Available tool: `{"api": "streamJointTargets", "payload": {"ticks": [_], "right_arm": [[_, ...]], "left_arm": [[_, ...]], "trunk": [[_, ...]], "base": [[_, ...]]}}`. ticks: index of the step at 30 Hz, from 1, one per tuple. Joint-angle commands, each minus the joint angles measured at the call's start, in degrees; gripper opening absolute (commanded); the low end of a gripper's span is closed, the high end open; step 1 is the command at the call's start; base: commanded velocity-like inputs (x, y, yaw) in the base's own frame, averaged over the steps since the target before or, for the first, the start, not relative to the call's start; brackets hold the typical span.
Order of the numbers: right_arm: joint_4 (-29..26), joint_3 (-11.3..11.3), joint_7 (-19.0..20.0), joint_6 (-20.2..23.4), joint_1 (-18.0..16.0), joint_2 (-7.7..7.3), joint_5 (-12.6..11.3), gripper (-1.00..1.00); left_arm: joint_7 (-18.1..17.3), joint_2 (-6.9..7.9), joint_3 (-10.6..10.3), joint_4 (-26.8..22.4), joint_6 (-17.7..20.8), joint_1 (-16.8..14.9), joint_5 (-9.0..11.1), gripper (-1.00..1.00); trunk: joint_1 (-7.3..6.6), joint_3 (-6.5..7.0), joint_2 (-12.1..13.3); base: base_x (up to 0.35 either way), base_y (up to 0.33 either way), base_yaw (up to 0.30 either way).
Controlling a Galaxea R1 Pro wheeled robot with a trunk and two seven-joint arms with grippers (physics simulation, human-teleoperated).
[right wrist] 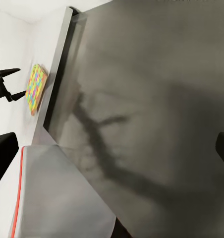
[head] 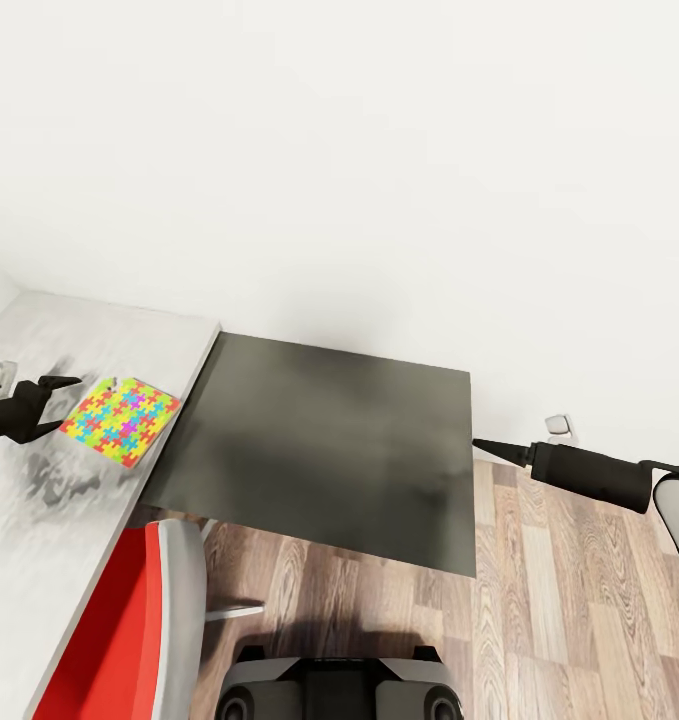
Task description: Put all the toys in the child's room - the three board games (two on the bed and one on the table), the two jigsaw puzzles on the table, and the tennis ball on the table - inside the toy box on the table in the child's room.
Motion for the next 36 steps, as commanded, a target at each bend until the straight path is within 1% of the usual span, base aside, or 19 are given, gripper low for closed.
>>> {"api": "streamJointTargets", "payload": {"ticks": [1, 20, 36], "right_arm": [[-0.01, -0.06, 0.35, 0.26, -0.04, 0.00, 0.26, 1.00], [0.00, -0.09, 0.35, 0.26, -0.04, 0.00, 0.26, 1.00], [0.01, -0.07, 0.35, 0.26, -0.04, 0.00, 0.26, 1.00]], "left_arm": [[0.64, -4.03, 0.09, 0.02, 0.29, 0.06, -0.15, 1.00], [0.69, -4.19, 0.33, 0.07, 0.26, -0.05, -0.04, 1.00], [0.35, -4.07, 0.56, -0.07, 0.28, -1.52, 0.54, 1.00]], "trunk": [[0.14, -0.08, -0.06], [0.14, -0.08, -0.06], [0.14, -0.08, -0.06]], "base": [[0.000, 0.000, 0.000], [0.000, 0.000, -0.005], [0.000, 0.000, -0.160]]}}
